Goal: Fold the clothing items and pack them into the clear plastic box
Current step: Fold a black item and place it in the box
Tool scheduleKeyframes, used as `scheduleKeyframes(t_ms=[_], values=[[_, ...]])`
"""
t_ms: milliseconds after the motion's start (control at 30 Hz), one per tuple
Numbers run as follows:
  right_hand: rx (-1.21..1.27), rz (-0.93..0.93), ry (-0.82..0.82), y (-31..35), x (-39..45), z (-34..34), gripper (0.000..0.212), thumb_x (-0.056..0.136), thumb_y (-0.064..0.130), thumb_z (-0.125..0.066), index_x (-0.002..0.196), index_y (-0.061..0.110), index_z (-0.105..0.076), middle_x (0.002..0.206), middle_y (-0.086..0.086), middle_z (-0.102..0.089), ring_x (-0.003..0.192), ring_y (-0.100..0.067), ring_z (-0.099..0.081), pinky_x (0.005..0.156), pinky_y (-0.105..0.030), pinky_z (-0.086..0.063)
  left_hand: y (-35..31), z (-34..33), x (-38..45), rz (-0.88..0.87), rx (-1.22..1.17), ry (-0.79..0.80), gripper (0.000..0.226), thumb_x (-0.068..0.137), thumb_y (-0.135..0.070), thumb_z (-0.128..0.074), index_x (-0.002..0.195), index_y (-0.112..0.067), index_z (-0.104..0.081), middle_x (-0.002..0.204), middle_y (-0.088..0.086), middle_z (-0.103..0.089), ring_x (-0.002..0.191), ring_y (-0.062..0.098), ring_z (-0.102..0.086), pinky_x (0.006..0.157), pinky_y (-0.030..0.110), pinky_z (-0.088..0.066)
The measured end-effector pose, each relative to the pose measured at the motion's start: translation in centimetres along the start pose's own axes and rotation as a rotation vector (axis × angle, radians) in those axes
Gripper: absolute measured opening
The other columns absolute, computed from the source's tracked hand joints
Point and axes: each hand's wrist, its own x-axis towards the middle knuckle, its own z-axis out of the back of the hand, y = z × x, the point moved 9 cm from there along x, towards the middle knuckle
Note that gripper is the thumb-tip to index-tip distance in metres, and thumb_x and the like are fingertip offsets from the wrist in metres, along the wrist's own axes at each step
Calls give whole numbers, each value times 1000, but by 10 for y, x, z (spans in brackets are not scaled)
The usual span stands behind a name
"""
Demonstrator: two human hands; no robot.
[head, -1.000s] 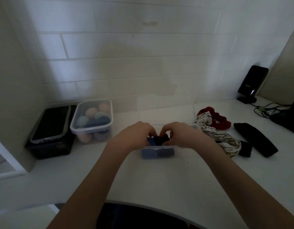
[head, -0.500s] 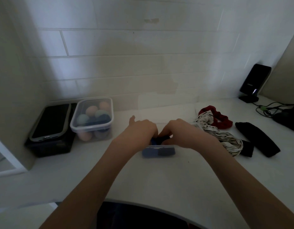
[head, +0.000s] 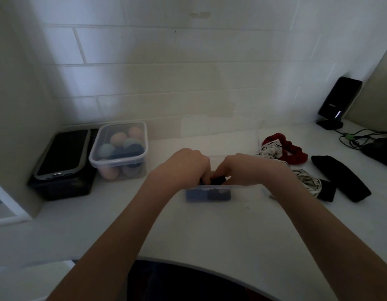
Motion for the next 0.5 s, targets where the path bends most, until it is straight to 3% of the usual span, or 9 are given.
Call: scheduleKeyframes(t_ms=[67, 167, 267, 367, 433, 500], values=[[-10, -9, -29, -1, 3, 0, 29, 89, 36, -57, 113, 25, -69, 103, -8, -71, 93, -27, -61, 74, -31, -44, -2, 2, 2, 9, -9, 3, 26, 80, -15, -58, 95, -27, -76, 74, 5, -62, 65, 23, -51, 67, 30, -42], [53, -7, -34, -3, 2, 0, 29, 88, 32, -57, 116, 30, -67, 112, -4, -70, 100, -26, -62, 88, -36, -49, -1, 2, 3, 25, -9, 9, 25, 81, -14, -59, 95, -27, -75, 77, 3, -64, 66, 22, -52, 65, 28, -40], [143, 16, 13, -1, -6, -2, 40, 90, 26, -56, 129, 35, -56, 130, 7, -61, 116, -19, -55, 101, -35, -43, 1, 2, 1, 43, -19, -1, 20, 80, -16, -60, 88, -27, -75, 69, 0, -55, 66, 23, -52, 63, 27, -37], [134, 27, 17, -1, -6, -2, 43, 91, 23, -55, 132, 36, -52, 135, 8, -57, 121, -16, -52, 104, -34, -42, 4, 3, 0, 42, -63, -37, 20, 83, -19, -60, 95, -28, -74, 80, 0, -66, 70, 20, -53, 65, 26, -36], [172, 42, -19, -3, -5, 0, 43, 89, 23, -58, 131, 33, -54, 132, 8, -60, 118, -13, -54, 99, -25, -44, 10, 4, -4, 42, -157, -58, 22, 82, -19, -63, 100, -27, -74, 92, 1, -72, 74, 19, -58, 69, 25, -41], [269, 61, -83, -7, -8, 5, 44, 87, 20, -63, 130, 27, -57, 128, 8, -63, 111, -6, -58, 85, -6, -42, 16, 8, -9, 41, -282, -108, 26, 78, -10, -67, 101, -22, -74, 96, 3, -74, 81, 18, -64, 76, 27, -49]])
